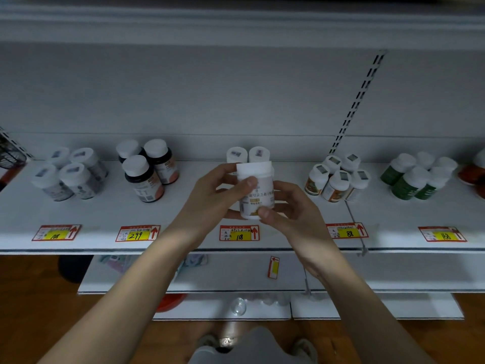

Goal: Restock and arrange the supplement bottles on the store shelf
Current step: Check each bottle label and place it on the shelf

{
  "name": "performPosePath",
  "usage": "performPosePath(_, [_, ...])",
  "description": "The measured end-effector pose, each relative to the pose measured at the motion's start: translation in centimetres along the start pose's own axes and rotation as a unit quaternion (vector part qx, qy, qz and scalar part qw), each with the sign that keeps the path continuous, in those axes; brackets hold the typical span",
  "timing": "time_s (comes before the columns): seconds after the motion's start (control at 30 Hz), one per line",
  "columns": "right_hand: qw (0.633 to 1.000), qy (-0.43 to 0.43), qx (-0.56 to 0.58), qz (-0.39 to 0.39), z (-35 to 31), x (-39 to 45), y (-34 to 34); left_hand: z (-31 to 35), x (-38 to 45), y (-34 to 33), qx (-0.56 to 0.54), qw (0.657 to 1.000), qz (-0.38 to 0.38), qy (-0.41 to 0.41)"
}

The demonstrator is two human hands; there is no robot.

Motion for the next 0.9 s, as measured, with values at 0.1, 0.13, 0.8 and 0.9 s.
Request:
performPosePath(0.1, [1.000,0.003,-0.010,-0.005,-0.1,0.0,0.0,0.2,0.0,0.0,0.000,1.000,-0.002,0.001])
performPosePath(0.13, [1.000,0.005,-0.014,-0.009,-0.1,0.1,-0.1,0.2,0.0,0.0,0.001,1.000,-0.005,0.002])
performPosePath(0.8, [0.983,0.172,0.029,-0.057,-6.7,0.4,-0.2,6.0,-0.7,0.5,-0.011,0.967,-0.152,-0.202])
performPosePath(0.9, [0.981,0.181,0.031,-0.057,-7.1,0.2,-0.3,6.1,-0.8,0.5,-0.013,0.968,-0.150,-0.203])
Point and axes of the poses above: each hand's wrist, its own x-axis towards the middle knuckle, its own y-axis out of the back of the hand, z = x × y, the point moved 8 cm from there along x, towards the middle knuckle, and after that the axes turned 14 degrees about z, right-handed, at the moved point
